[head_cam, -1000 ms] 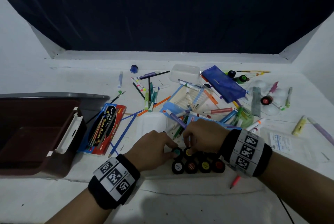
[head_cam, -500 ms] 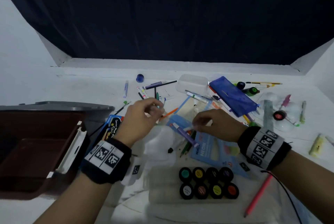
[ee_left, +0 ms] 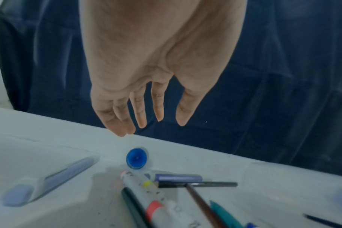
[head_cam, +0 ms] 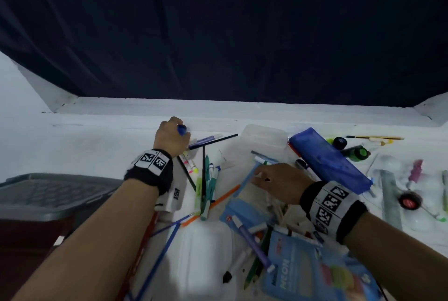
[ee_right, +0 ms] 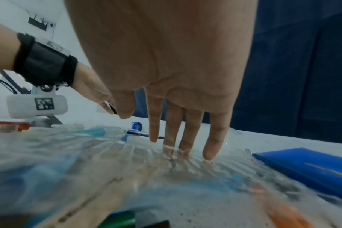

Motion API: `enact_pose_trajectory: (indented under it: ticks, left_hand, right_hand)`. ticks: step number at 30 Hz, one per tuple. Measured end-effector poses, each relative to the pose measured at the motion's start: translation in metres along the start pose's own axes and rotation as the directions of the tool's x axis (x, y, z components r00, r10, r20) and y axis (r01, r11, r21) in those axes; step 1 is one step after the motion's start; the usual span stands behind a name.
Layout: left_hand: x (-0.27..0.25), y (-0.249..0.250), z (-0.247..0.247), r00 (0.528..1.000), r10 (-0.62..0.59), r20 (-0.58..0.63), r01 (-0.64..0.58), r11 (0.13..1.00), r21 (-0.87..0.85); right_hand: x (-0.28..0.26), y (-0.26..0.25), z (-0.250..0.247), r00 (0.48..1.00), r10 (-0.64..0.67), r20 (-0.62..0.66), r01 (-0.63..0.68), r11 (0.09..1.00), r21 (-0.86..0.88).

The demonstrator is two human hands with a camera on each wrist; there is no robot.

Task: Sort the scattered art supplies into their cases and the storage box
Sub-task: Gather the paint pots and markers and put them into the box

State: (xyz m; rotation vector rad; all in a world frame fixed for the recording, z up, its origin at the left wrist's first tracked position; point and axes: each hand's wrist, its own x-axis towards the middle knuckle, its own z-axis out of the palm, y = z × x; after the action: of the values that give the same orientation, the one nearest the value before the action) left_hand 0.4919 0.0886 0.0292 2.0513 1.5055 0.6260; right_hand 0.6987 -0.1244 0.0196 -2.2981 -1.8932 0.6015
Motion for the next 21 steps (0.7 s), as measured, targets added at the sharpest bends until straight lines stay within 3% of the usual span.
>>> enact_pose_trajectory:
  ticks: [8,15,21]
  left_hand:
    - [0.062,-0.025,0.026,0.980,-0.048,0.193,0.003,0.974,0.227]
    - [0.069,-0.023,0.026,0.983,-0.017,0.181,-0.023,0.976,0.217]
    - [0.040,-0.001,0.006,0.997,0.042,0.064,-0.046,0.997,0.065]
  right_hand:
    - [0.011,0.014,0.002,0.998,-0.054,-0.015,0.054,0.998,0.012]
    - [0.009,0.021,0.000,0.995,-0.103,0.002,0.102,0.989,0.107]
    - [-0.015,0.012,-0.007,0.966,-0.094,-0.241,0.167,0.937,0.307]
